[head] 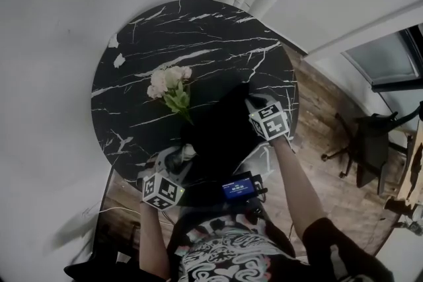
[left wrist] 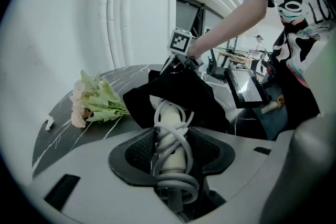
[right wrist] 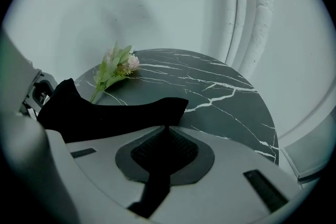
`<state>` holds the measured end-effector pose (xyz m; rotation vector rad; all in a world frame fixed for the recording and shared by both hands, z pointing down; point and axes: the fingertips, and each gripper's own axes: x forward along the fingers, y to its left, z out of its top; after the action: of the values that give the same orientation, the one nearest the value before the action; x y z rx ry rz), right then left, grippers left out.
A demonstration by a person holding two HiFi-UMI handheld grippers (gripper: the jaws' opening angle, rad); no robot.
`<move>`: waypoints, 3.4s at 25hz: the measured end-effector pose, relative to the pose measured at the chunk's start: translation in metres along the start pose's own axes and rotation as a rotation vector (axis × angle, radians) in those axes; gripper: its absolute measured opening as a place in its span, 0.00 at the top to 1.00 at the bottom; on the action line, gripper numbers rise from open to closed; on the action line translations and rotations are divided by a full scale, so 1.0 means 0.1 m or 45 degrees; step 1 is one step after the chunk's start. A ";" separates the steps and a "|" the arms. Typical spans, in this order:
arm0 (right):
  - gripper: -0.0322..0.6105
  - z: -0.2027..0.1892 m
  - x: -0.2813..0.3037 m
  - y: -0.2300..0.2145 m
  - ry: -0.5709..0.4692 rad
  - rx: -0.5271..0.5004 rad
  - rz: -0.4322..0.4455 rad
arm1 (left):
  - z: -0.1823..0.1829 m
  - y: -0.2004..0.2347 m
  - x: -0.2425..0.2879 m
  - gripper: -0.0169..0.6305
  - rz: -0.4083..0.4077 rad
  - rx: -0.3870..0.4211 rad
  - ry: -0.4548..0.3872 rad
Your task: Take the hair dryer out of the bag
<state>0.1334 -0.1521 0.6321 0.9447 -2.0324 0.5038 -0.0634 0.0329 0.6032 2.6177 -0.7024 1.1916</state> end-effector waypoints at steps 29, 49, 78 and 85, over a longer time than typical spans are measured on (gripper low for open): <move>0.90 -0.20 -0.25 -0.64 -0.008 0.144 -0.182 | -0.03 -0.03 -0.11 0.66 0.042 0.060 -0.034; 0.90 -0.29 -0.11 -0.70 0.157 -0.345 -0.586 | -0.31 0.04 -0.16 0.66 -0.030 0.072 0.036; 0.69 -0.01 -1.24 0.07 -0.125 -0.056 -0.443 | -0.07 0.15 -0.57 0.46 0.162 -0.086 -0.070; 0.75 0.05 -1.67 0.81 -0.346 0.170 -0.202 | 0.54 0.29 -1.12 0.68 0.378 -0.171 -0.434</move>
<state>0.1326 -0.0292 0.4924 1.3045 -2.1597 0.4485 -0.1057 0.0270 0.4826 2.6935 -1.2231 0.7276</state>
